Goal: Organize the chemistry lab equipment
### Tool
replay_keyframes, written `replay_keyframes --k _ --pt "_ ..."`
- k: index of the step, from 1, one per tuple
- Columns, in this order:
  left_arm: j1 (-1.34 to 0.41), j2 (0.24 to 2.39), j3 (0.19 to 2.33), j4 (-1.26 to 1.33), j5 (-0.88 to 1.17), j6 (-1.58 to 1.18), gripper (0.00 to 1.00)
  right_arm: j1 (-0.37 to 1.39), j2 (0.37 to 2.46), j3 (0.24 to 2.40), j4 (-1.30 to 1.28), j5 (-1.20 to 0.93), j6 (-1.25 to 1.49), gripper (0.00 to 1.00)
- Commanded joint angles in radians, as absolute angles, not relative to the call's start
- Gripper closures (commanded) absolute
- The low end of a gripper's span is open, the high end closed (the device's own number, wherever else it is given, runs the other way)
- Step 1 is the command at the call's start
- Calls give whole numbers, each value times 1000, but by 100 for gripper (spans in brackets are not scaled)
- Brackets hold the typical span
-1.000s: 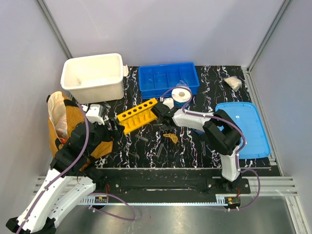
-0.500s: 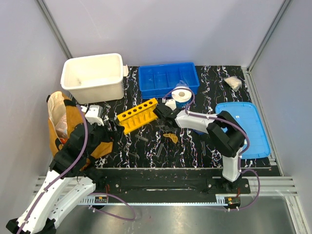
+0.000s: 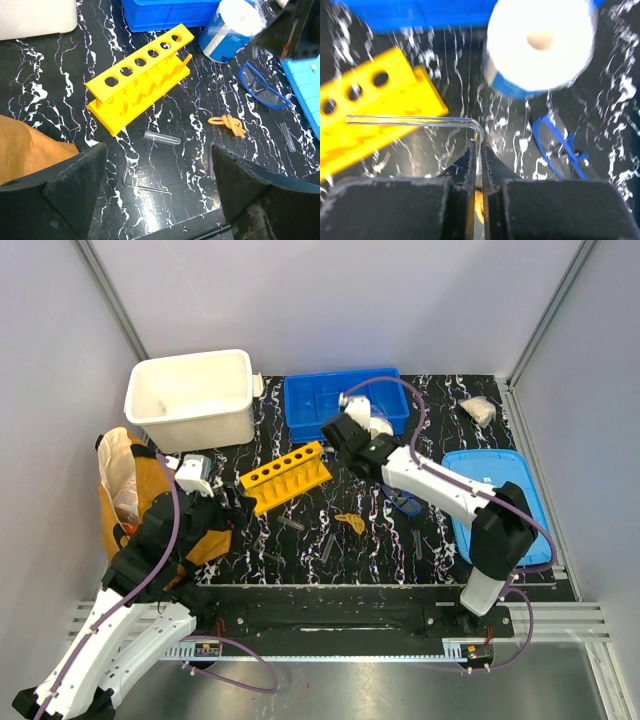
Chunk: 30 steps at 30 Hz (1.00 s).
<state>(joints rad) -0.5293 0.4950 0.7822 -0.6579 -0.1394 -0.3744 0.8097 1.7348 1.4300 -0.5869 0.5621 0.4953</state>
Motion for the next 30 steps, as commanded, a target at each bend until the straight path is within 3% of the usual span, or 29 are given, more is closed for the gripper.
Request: replay_keyframes --k 1,17,30 --pt "-532 506 778 -606 -118 -374 11 736 1753 1630 -569 656 454 94" --pt "-532 523 775 -603 -107 -377 10 543 2239 2190 -448 718 572 94" --pt "-534 541 773 -604 -98 -379 10 500 2490 2450 -541 738 771 94"
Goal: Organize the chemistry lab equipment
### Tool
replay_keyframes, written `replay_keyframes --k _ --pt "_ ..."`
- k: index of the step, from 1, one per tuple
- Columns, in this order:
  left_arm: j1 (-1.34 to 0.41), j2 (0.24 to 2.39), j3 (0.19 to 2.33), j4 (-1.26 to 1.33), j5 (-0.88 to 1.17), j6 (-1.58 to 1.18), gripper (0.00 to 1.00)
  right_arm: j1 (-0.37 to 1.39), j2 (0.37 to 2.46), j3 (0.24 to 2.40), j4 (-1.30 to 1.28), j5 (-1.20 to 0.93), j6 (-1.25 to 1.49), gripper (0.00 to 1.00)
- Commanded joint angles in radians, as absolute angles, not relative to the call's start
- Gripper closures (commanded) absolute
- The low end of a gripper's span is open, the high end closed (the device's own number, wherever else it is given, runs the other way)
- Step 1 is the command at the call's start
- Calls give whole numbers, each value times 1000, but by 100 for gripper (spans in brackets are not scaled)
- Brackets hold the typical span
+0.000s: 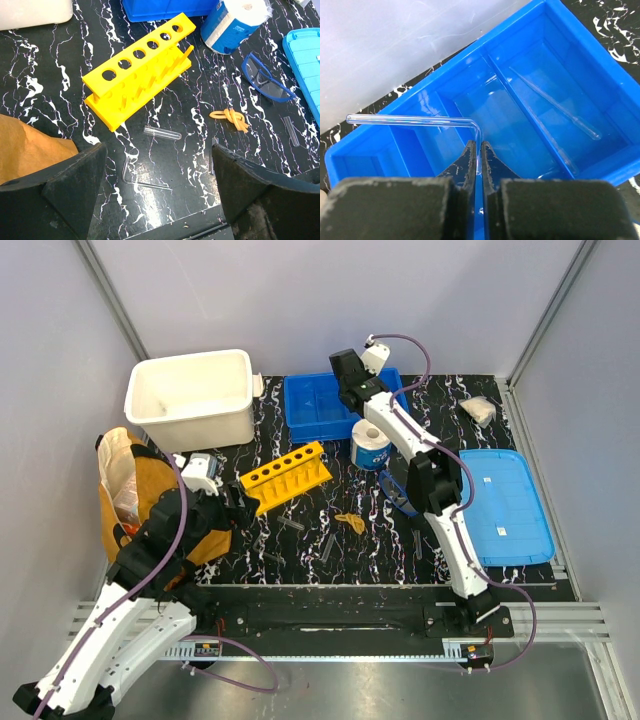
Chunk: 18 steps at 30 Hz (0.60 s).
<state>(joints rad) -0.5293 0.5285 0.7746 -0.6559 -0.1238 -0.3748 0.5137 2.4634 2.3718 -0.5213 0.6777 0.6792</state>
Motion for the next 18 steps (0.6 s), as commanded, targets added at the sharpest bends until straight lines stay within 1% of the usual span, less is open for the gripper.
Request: replay_keyframes --k 1,13,18 --pt "-532 546 773 -603 -95 -379 10 496 2494 2447 -548 739 793 93" --pt "-532 566 775 -603 -94 -379 10 463 2579 2462 -569 672 922 91" --pt "-532 571 775 -603 -95 -379 10 462 2617 2488 -568 644 922 87"
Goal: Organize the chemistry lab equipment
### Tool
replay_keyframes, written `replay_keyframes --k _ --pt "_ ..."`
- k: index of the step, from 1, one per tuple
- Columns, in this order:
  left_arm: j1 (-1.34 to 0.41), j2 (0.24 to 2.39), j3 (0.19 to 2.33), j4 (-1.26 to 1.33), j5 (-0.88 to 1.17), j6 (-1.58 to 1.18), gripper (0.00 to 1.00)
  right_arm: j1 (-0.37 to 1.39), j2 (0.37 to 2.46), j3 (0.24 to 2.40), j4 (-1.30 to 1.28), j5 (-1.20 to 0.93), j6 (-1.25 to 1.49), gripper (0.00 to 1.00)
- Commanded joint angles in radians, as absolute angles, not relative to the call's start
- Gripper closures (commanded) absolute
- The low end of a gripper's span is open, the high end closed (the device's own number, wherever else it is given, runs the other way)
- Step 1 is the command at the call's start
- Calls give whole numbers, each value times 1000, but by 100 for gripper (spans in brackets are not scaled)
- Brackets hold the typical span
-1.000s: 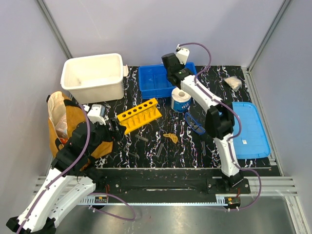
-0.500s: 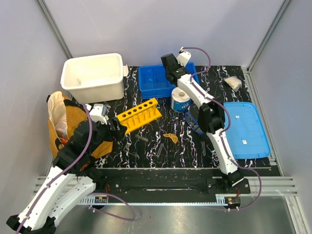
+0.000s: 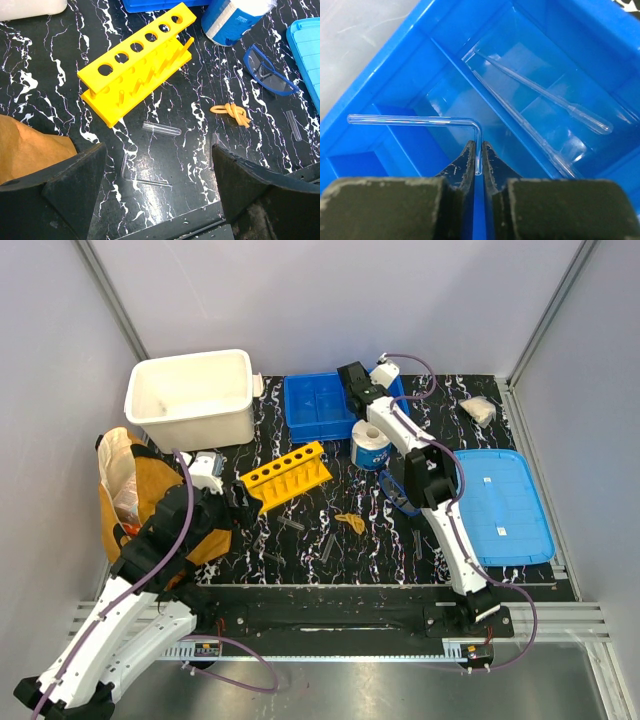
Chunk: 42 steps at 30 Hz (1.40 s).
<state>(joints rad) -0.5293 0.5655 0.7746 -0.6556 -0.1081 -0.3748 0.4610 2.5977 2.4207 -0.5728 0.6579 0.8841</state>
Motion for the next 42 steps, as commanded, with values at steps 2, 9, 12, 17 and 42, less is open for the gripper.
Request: replay_keyframes --k 2,9,12,17,42 --pt "-531 575 775 -603 -95 -377 10 463 2619 2490 -572 643 928 84" --pt "-532 577 775 -603 -95 -379 10 460 2589 2519 -572 649 852 77" --pt "-532 575 776 -603 -95 -377 10 460 2557 2520 -565 623 792 75" --pt "-532 566 776 -603 -95 -379 10 460 2470 2520 -531 474 612 72" --pt "-532 442 770 -597 -156 -376 10 822 1658 1429 -375 -33 184 60"
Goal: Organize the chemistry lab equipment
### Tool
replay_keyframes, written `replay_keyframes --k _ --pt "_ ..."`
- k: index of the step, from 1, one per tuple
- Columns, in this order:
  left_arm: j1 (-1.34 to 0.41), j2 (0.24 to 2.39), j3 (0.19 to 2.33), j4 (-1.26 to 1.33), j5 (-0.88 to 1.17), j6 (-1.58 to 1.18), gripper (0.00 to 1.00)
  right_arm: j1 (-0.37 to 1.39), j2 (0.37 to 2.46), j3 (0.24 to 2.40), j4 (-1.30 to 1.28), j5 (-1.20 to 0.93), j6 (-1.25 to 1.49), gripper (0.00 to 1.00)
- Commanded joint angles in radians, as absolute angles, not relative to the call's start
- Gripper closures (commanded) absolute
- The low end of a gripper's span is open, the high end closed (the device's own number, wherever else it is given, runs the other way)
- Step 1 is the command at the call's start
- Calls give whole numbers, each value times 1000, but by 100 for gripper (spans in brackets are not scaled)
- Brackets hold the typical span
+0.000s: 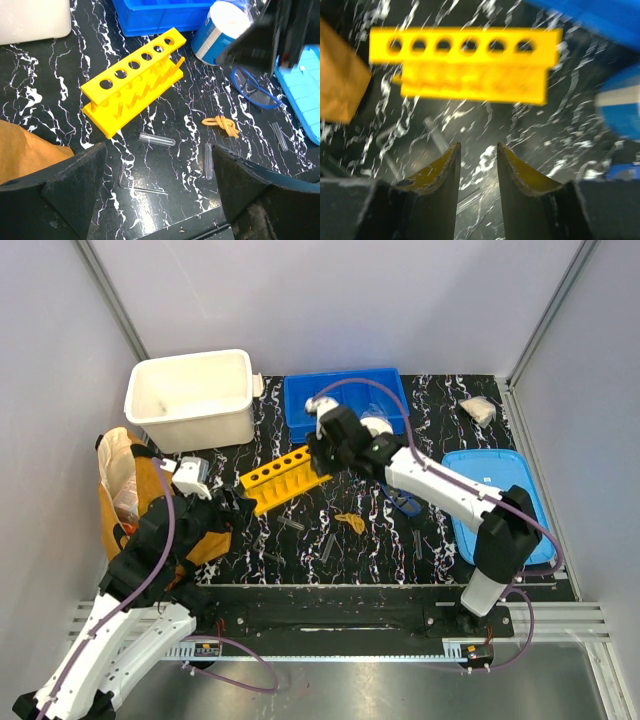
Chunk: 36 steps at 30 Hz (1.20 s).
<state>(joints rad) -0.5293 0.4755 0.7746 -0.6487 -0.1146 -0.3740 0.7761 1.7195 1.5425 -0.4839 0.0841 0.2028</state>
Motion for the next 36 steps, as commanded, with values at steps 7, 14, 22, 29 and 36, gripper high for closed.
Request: replay_keyframes --k 7,14,22,29,36 --pt "-532 388 773 -598 -233 -388 10 963 1752 1345 -267 -41 291 62" --pt "-532 301 770 -598 -296 -397 10 1115 1919 1474 -291 -21 362 61" --pt "-532 160 756 -575 -357 -400 10 1184 2039 1545 -322 15 377 61" --pt "-532 88 752 -586 -432 -414 9 1200 2094 1545 -311 3 367 60" --pt "-532 49 749 -591 -468 -425 9 1227 2123 1566 -353 57 348 60"
